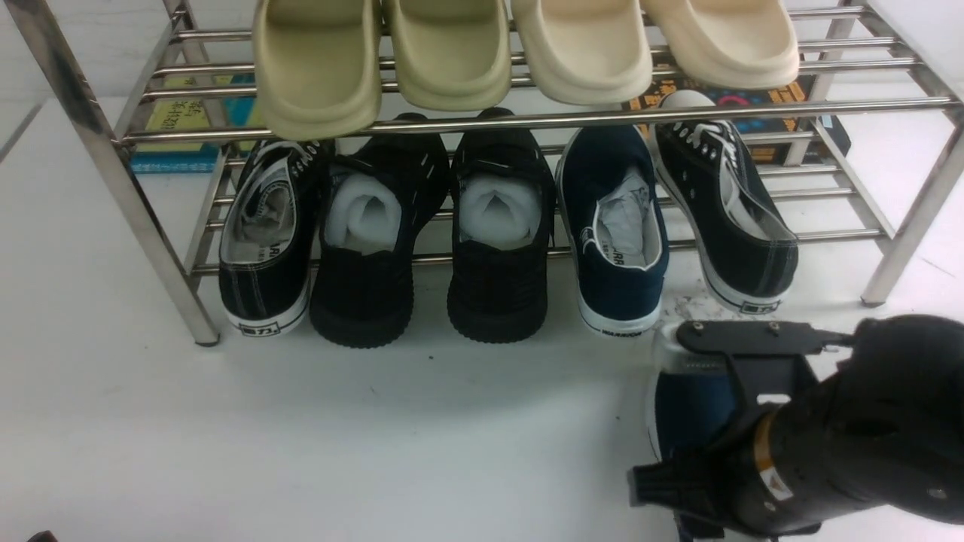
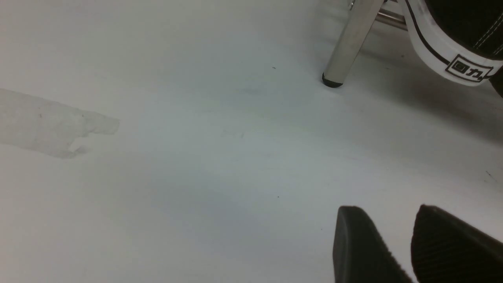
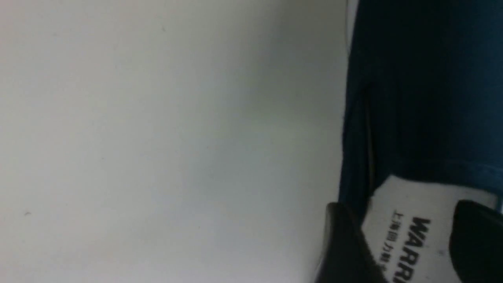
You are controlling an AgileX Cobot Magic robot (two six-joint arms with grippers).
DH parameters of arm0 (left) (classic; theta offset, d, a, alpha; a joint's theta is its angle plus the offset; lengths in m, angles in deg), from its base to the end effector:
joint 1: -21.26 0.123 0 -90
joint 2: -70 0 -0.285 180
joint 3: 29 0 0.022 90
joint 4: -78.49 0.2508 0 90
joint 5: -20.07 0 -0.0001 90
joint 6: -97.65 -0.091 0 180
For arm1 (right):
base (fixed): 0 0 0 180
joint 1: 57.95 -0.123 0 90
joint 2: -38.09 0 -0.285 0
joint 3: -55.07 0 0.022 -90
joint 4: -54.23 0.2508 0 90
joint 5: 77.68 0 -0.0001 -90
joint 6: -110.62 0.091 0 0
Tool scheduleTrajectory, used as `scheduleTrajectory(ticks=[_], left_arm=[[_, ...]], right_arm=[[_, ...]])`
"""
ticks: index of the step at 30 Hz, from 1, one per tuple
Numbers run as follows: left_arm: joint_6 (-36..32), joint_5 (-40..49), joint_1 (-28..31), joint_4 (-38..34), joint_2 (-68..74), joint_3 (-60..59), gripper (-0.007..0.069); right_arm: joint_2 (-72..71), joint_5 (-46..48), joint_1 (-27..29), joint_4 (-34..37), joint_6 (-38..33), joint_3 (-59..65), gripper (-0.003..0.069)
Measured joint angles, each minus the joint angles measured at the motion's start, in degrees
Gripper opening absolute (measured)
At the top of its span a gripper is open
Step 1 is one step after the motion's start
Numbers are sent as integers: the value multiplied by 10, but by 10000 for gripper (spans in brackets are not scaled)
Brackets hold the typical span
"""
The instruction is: Take the shoes off the shelf with your hand on the white table.
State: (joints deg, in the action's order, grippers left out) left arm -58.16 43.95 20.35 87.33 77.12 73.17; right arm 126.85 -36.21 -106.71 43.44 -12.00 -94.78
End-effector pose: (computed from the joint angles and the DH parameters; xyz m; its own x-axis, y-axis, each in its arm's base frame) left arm 0.0512 0.0049 0.1733 -0.2941 -0.2721 -0.9162 -0.1297 0.9611 -0.2438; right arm 0.1766 0.1843 0.2211 -0.9480 0.0590 -0.3128 0.0002 0.9828 0.1847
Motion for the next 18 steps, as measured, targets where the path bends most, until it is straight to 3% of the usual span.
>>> scheduleTrajectory(ticks=[6, 13, 18], left_arm=[[0, 0, 0, 0, 0, 0, 239], [0, 0, 0, 0, 0, 0, 239], [0, 0, 0, 0, 0, 0, 239]], right_arm=[[-77, 87, 0, 3, -81, -69, 509], [-59, 114, 1, -14, -197, -203, 511], [28, 91, 1, -71, -217, -274, 493]])
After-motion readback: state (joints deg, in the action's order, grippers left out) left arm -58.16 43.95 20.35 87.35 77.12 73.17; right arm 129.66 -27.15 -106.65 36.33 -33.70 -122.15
